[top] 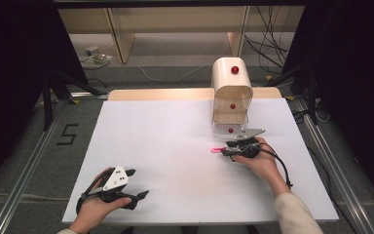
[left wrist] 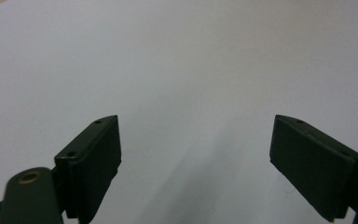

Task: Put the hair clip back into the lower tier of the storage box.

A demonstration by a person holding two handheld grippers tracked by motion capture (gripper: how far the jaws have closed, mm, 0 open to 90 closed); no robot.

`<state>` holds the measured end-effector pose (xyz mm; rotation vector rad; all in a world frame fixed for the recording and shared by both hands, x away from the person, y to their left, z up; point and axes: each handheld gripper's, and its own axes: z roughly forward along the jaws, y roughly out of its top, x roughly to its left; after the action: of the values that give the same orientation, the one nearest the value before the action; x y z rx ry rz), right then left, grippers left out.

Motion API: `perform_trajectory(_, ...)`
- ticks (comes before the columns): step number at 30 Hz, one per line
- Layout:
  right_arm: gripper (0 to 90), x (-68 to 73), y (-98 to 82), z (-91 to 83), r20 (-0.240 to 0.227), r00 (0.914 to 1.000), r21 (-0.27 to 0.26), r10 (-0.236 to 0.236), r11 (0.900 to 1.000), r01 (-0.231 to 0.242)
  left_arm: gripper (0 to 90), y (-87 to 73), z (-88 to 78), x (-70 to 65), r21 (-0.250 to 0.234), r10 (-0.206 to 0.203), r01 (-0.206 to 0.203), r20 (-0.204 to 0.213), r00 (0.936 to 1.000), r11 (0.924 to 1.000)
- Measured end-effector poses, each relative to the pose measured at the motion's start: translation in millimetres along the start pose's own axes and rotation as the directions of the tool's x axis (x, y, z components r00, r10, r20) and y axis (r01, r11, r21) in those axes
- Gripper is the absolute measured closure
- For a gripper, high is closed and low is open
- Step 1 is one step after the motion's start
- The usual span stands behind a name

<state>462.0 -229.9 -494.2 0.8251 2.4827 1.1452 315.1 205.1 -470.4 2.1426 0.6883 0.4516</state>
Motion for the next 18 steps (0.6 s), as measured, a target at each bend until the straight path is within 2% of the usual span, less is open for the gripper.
perform_trajectory(9, 61.7, -2.4, 3.9, 7.2, -0.024, 0.9996, 0.027, -0.017, 0.999, 0.018, 16.4, -0.3, -0.2, 0.4, 0.001, 0.0, 0.0, 0.003, 1.0, 1.0)
perform_trajectory(18, 76.8, 0.3, 3.4, 6.4, -0.036, 0.9988, 0.023, -0.035, 0.999, 0.036, 16.7, -0.4, -0.4, 0.1, -0.006, 0.001, -0.001, 0.005, 1.0, 1.0)
